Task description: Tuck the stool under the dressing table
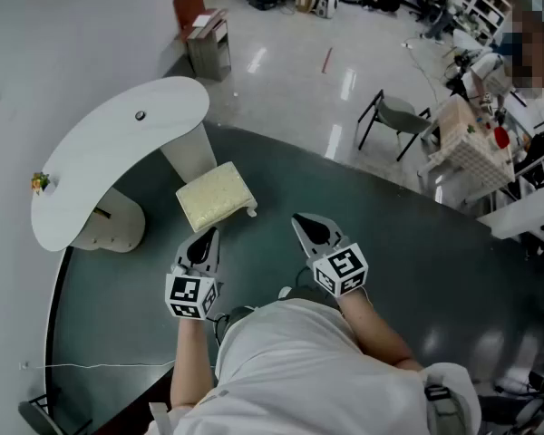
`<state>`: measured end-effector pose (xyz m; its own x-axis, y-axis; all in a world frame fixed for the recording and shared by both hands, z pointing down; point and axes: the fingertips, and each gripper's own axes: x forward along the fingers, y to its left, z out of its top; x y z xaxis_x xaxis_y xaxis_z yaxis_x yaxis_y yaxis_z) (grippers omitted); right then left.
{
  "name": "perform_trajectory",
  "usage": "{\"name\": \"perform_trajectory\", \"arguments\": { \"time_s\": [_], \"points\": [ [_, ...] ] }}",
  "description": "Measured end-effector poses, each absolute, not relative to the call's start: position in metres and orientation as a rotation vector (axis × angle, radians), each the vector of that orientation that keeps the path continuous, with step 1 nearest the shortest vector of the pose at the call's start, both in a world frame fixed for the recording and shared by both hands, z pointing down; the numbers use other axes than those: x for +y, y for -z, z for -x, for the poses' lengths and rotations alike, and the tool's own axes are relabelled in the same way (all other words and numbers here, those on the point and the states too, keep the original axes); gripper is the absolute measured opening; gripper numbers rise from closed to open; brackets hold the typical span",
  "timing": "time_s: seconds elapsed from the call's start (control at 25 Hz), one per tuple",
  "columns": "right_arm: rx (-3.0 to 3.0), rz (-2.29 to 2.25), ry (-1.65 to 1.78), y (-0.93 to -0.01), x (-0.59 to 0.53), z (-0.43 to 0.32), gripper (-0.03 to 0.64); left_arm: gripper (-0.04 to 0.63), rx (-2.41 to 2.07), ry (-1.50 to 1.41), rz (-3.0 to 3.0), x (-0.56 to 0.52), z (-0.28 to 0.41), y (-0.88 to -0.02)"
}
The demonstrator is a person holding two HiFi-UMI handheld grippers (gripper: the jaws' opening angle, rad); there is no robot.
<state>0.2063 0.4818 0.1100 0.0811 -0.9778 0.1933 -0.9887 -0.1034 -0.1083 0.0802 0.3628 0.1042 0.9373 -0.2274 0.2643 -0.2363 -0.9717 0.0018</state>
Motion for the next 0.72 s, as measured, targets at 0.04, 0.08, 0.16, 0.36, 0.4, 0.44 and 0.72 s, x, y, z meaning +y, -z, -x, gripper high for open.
{"name": "perform_trajectory", "arguments": {
  "time_s": [0.04,0.08,0.16,0.36,0.4,0.44,0.72],
  "points": [
    [-2.072,-2.272,-0.341,-0.11,0.486,-0.211,0.009,0.002,-0.371,-0.421,-3.056,0.366,-0.084,-0.106],
    [-2.076,-2.272,-0.348,-0.111,0.49,-0.216,0.009,0.002,-0.375,-0.43,-3.053,0.37,-0.089,-0.108],
    [-2.087,-2.27,-0.361,-0.112,0.497,-0.224,0.009,0.002,-0.38,-0.449,-3.049,0.375,-0.098,-0.112],
    [-2.112,-2.271,-0.396,-0.123,0.508,-0.25,0.009,0.002,-0.383,-0.487,-3.055,0.384,-0.129,-0.12],
    [-2.107,-2.278,-0.407,-0.128,0.51,-0.256,0.009,0.002,-0.381,-0.5,-3.054,0.385,-0.134,-0.123],
    [-2.098,-2.288,-0.423,-0.133,0.512,-0.262,0.009,0.002,-0.379,-0.512,-3.052,0.385,-0.139,-0.126],
    [-2.007,-2.349,-0.526,-0.158,0.496,-0.31,0.009,0.002,-0.309,-0.545,-3.032,0.364,-0.187,-0.144]
  ]
}}
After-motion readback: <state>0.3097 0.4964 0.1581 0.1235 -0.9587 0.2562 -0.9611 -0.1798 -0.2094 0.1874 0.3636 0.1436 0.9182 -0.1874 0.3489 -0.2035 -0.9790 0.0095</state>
